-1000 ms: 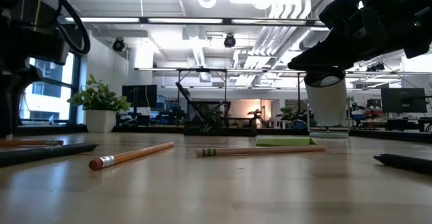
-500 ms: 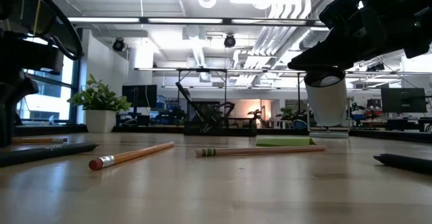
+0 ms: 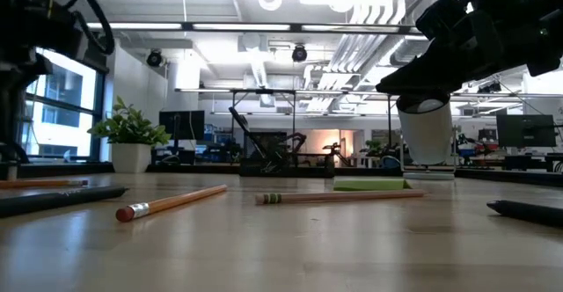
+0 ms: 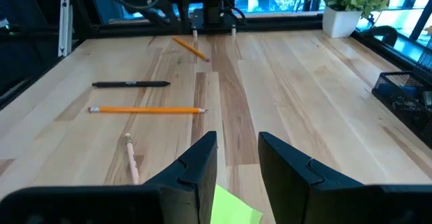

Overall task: Pick and place office supplies into organizer
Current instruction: Put the left orange pencil into the black desk organizer

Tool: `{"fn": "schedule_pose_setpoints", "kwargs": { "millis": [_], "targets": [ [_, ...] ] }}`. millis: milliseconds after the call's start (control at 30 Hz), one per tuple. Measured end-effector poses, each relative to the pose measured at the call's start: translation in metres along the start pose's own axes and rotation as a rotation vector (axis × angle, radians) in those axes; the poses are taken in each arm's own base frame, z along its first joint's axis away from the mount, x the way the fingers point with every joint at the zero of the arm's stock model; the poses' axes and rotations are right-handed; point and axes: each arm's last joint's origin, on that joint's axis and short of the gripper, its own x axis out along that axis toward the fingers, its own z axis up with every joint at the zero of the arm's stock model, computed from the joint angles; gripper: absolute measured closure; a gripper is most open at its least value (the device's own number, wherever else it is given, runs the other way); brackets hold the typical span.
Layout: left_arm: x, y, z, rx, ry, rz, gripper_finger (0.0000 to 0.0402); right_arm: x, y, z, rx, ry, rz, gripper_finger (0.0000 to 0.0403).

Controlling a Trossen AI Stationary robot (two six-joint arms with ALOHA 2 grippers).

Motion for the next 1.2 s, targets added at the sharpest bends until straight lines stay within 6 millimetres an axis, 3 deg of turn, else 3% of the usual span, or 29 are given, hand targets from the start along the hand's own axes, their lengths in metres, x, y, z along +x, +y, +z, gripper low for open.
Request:
{"fn": "schedule_pose_setpoints", "kwargs": {
  "millis": [267,500,1200],
  "targets": [
    [0.024,0.007,-0.014,-0.058,0.132,-0.013,0.0355,0.0,0.0,0.0,-0.001,0.005,0.002,0.0299],
    [0.042,0.009,-0.021,-0.071,0.137,-0.058,0.0355,0.0,0.0,0.0,0.0,0.001,0.003,0.0299],
    [0.048,0.005,-0.014,-0.078,-0.086,-0.053,0.0364,0.0,0.0,0.0,-0.004,-0.005,-0.004,0.0299]
  ]
}}
